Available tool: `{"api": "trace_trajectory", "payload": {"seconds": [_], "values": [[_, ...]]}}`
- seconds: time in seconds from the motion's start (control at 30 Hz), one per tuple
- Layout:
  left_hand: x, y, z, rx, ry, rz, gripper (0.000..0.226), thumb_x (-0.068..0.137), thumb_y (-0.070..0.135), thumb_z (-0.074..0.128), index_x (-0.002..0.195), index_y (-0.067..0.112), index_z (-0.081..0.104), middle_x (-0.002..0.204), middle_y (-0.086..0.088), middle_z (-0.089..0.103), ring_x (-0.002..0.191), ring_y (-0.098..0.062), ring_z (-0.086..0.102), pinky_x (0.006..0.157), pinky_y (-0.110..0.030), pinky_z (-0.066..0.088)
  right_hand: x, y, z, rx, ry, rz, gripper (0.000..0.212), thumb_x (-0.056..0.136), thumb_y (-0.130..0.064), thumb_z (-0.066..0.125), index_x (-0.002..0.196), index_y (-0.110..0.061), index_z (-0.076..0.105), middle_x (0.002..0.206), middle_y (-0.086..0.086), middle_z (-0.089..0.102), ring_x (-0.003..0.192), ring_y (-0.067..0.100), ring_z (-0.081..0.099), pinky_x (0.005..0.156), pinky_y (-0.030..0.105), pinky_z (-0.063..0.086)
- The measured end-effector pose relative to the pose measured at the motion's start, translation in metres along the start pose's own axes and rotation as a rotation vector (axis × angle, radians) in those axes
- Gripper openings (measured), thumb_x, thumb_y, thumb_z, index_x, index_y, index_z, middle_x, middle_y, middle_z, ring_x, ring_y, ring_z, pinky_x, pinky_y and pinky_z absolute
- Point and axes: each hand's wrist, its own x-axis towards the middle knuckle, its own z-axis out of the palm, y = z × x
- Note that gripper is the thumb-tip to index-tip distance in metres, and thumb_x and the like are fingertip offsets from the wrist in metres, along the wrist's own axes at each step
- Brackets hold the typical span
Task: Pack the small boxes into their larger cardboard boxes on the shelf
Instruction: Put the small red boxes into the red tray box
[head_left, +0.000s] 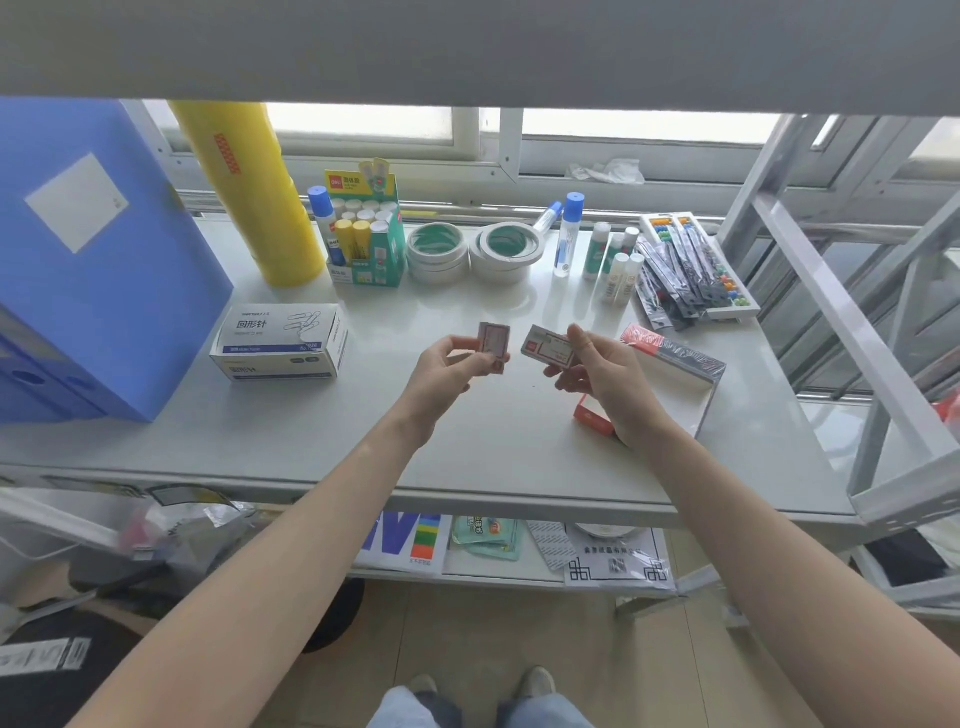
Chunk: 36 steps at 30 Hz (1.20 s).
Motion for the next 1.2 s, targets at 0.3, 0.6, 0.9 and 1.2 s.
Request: {"api": "trace_trajectory", "payload": {"seconds": [0.3,0.6,0.9,1.2], "values": [[0.004,-0.004,0.012,-0.210,0.004,-0.041,0.048,0.082,0.004,0.068,0.123,0.014,0.043,0.108,-0.010,0.067,0.089,-0.020,0.067,0.084,-0.026,0.055,-0.002,-0.003,-0.001,0.071,-0.012,0.019,0.030,0.098,-0.027,0.044,0.105,-0.005,0.063,0.079,0.008,0.070,0.056,0.011,0.065,0.064,0.020,0.052],[0.005,-0.003,0.013,-0.213,-0.046,-0.016,0.048,0.083,0.000,0.065,0.124,0.016,0.048,0.100,-0.005,0.066,0.091,-0.019,0.065,0.087,-0.024,0.056,-0.003,-0.008,0.001,0.233,0.030,0.059,0.014,0.089,-0.003,0.053,0.092,-0.016,0.047,0.098,0.006,0.072,0.078,0.020,0.072,0.084,0.031,0.050],[0.008,-0.005,0.016,-0.179,-0.054,0.009,0.053,0.081,0.000,0.066,0.126,0.022,0.045,0.113,-0.016,0.064,0.099,-0.023,0.064,0.090,-0.029,0.054,0.000,-0.008,0.002,0.150,0.121,0.089,0.011,0.087,-0.020,0.063,0.084,-0.022,0.053,0.086,0.000,0.063,0.079,0.014,0.058,0.071,0.027,0.041],[0.009,-0.004,0.020,-0.098,-0.057,0.037,0.059,0.065,0.014,0.073,0.116,0.033,0.051,0.115,-0.011,0.061,0.113,-0.029,0.062,0.104,-0.040,0.046,0.000,-0.015,0.007,0.347,0.099,0.107,0.021,0.086,0.001,0.058,0.096,-0.015,0.047,0.095,0.017,0.061,0.060,0.018,0.068,0.067,0.027,0.059]]}}
